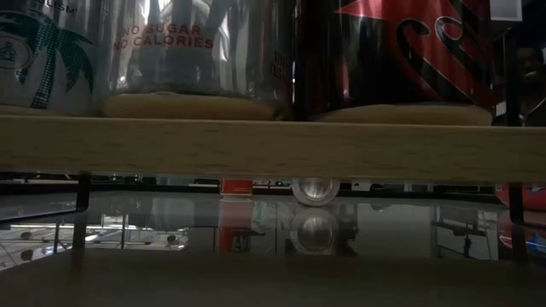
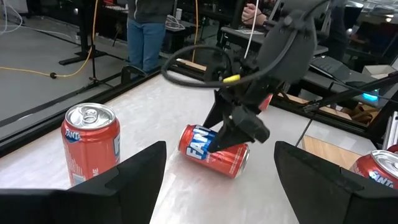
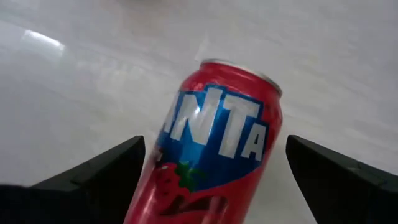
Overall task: Place canned beverage on shelf
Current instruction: Put the red soda can on the shelf aligned with the other red soda can
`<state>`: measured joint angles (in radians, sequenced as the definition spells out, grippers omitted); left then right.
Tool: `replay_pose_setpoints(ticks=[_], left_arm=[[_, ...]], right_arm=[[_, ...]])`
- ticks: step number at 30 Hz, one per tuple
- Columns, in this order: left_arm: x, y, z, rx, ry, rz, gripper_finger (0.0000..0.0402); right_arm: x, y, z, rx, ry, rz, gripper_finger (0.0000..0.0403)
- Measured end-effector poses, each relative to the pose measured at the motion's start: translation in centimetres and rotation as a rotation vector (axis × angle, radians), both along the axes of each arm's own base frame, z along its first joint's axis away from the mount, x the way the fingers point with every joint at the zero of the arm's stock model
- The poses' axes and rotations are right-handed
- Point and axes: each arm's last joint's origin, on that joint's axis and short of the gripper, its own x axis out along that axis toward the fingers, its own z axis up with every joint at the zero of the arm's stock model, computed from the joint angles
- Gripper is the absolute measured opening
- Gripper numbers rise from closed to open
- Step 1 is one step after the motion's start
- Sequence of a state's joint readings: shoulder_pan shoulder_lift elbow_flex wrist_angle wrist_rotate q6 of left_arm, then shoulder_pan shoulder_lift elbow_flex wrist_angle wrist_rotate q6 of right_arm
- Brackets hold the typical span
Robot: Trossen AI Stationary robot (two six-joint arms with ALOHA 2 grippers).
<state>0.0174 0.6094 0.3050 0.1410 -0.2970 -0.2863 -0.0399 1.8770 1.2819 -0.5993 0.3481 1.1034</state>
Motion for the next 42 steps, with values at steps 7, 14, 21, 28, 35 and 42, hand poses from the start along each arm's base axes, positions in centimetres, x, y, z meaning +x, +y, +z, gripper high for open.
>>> replay_pose_setpoints(ticks=[7, 14, 21, 28, 35, 42], left_arm=[[0.0, 0.0, 0.0, 0.000, 0.000, 0.000, 0.0293], [0.0, 0.0, 0.0, 0.000, -0.001, 0.000, 0.0293], [0.0, 0.0, 0.0, 0.000, -0.004, 0.000, 0.0293], [0.0, 0.0, 0.1, 0.000, -0.015, -0.002, 0.0293], [0.1, -0.2, 0.6, -0.009, -0.059, -0.074, 0.0293], [0.2, -0.2, 0.8, -0.010, -0.087, -0.082, 0.0293]], right_arm=[[0.5, 0.0, -1.8, 0.000, 0.034, 0.005, 0.0381], [0.7, 0.0, -2.5, 0.009, 0.053, 0.014, 0.0381], [0.8, 0.1, -3.5, 0.050, 0.077, 0.029, 0.0362], [1.0, 0.1, -3.4, 0.038, 0.064, 0.059, 0.0291], [2.2, 0.2, -2.6, 0.010, -0.039, 0.193, 0.0291], [3.5, 0.1, 0.1, -0.099, -0.077, 0.368, 0.0293]])
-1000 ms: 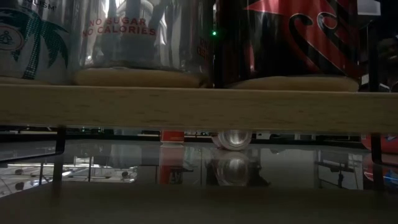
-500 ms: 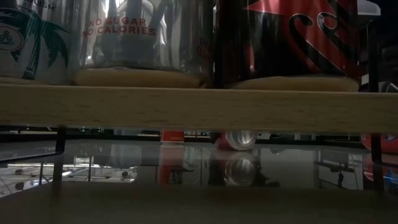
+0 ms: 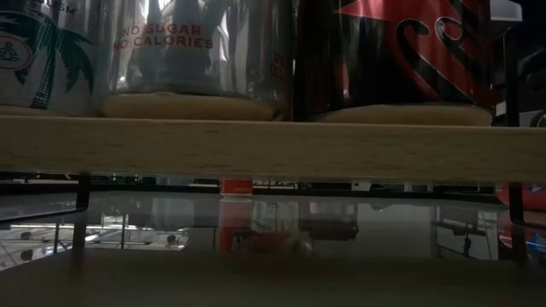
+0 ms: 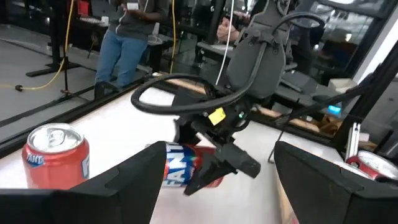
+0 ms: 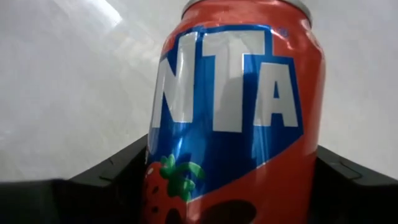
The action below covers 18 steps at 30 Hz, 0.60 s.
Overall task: Place canned beverage on shelf
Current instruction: Put the red soda can on the shelf aligned with the other red soda can
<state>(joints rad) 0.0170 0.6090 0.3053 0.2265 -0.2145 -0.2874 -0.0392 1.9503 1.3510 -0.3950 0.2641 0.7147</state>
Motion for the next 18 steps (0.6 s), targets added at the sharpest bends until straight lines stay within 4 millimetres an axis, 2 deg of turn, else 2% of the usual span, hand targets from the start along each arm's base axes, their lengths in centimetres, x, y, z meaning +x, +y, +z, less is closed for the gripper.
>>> replay_pose_setpoints(ticks=[9, 18], left_arm=[[0.0, 0.0, 1.7, 0.026, -0.170, 0.005, 0.0293], [-0.2, 0.3, 2.0, 0.055, -0.196, 0.114, 0.0293]], right_arm=[[1.9, -0.3, 4.0, -0.220, -0.045, 0.143, 0.0298], [2.9, -0.4, 6.6, -0.377, -0.049, 0.312, 0.0298]])
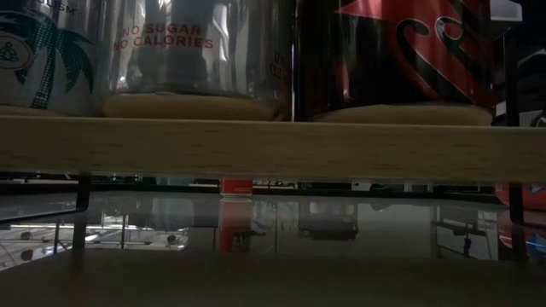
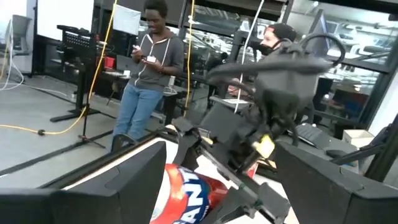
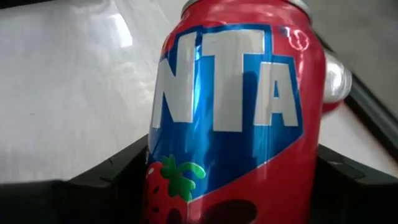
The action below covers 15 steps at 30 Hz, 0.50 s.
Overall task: Place canned beverage on shelf
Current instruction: Put the red soda can on the shelf aligned with the other red soda can
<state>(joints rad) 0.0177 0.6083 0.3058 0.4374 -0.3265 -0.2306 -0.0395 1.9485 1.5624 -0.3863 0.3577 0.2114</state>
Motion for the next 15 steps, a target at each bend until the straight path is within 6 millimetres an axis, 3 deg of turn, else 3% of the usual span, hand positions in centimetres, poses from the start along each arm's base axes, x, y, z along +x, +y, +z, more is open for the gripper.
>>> replay_pose_setpoints(ticks=[15], left_arm=[[0.0, -0.1, 0.0, 0.078, 0.028, -0.018, 0.0309]], right_arm=[[1.0, 0.3, 1.6, -0.098, -0.056, 0.223, 0.0295]])
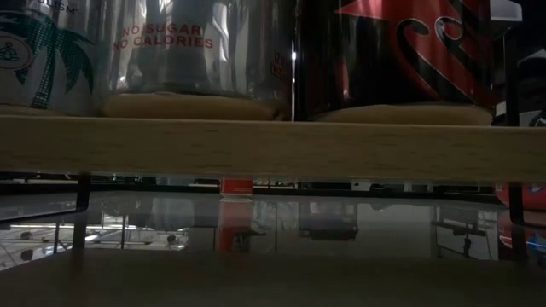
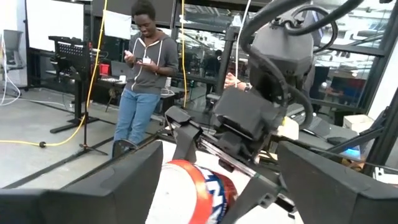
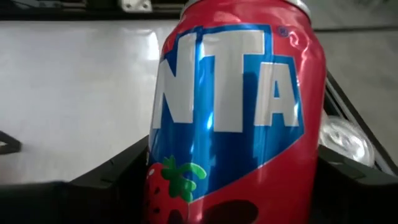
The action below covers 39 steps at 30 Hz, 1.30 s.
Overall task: Place canned beverage on shelf
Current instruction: Put the red soda can on the shelf aligned with the other red soda can
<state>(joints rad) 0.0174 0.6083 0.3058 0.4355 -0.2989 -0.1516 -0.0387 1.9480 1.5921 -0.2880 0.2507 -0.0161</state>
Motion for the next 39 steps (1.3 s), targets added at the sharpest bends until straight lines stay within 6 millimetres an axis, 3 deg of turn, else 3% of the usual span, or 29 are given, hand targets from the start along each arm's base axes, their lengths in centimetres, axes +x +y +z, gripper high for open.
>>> replay_pose_setpoints(ticks=[9, 20, 39], left_arm=[[0.1, 0.0, -0.8, -0.005, 0.081, 0.015, 0.0396], [0.1, 0.1, -1.7, -0.010, 0.172, 0.027, 0.0391], [1.4, 0.1, -1.1, -0.106, 0.038, 0.006, 0.0391]], right_arm=[[0.5, 0.4, 0.7, -0.087, -0.049, 0.117, 0.0299], [0.9, 1.4, 1.4, -0.200, -0.100, 0.223, 0.0302], [1.5, 1.2, 2.4, -0.231, -0.223, 0.181, 0.0306]])
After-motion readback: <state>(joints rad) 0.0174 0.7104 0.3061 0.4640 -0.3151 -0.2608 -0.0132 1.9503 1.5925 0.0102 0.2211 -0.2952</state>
